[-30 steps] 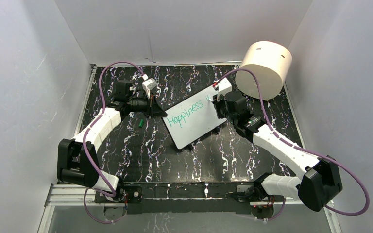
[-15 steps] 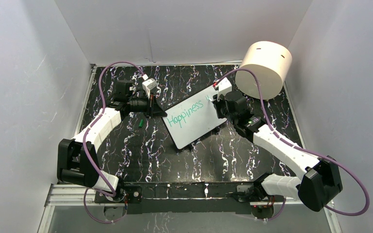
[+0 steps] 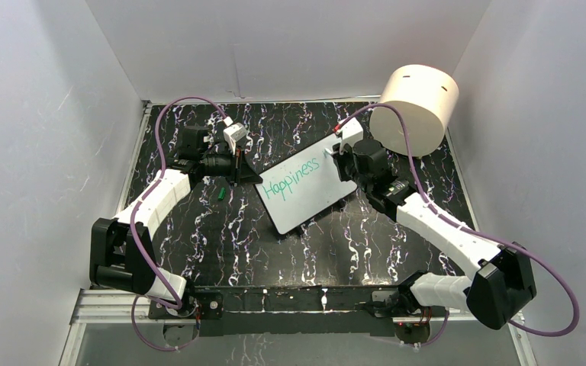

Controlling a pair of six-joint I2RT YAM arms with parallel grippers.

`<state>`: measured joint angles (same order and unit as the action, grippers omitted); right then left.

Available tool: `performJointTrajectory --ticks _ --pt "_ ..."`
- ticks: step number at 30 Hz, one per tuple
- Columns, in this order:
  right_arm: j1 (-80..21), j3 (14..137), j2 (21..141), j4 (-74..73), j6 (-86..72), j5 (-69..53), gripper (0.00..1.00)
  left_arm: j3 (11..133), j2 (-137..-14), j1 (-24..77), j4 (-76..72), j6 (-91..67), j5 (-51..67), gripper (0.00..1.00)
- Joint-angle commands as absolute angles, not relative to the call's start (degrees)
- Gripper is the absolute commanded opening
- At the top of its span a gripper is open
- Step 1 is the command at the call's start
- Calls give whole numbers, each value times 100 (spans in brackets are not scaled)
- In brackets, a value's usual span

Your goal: Write a sentence on the whiteboard

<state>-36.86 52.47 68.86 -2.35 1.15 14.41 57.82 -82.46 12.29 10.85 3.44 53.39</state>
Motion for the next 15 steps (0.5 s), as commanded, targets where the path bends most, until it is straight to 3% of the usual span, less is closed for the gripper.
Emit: performJointTrajectory --ticks 1,15 --pt "-3661 5574 6949 143 201 1522 0 5688 -8453 1288 1425 747 4695 0" --pt "-3547 5440 6967 9 143 1731 0 5691 -8446 1285 1426 747 4685 0"
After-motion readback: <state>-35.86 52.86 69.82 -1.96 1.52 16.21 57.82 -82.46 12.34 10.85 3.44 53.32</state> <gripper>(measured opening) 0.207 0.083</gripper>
